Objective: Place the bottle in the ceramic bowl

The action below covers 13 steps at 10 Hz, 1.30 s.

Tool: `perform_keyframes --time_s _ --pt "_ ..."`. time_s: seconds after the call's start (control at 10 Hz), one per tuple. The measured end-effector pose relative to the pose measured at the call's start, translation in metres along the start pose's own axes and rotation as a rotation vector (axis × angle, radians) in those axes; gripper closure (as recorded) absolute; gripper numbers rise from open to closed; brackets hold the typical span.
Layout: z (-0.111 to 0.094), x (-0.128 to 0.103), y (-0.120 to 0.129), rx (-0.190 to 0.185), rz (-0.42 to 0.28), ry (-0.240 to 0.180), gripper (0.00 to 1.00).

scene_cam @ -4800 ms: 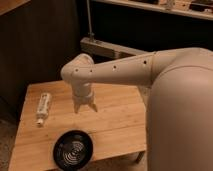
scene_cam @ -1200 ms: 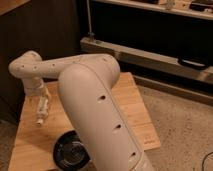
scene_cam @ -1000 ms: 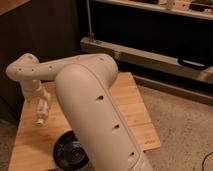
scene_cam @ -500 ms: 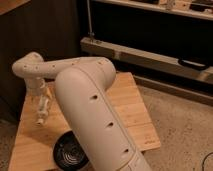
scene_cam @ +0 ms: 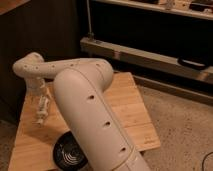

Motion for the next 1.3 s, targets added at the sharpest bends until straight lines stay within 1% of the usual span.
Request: perform_keyframes --time_s 0.2,0.4,1.3 --pt "0.011 0.003 0.001 -0.002 -0.008 0.003 0.35" --pt "0.028 0.004 -0.001 0.000 -0.016 0.005 0.35" --pt "0.027 0.004 -0.001 -0.005 -0.019 0.006 0.35"
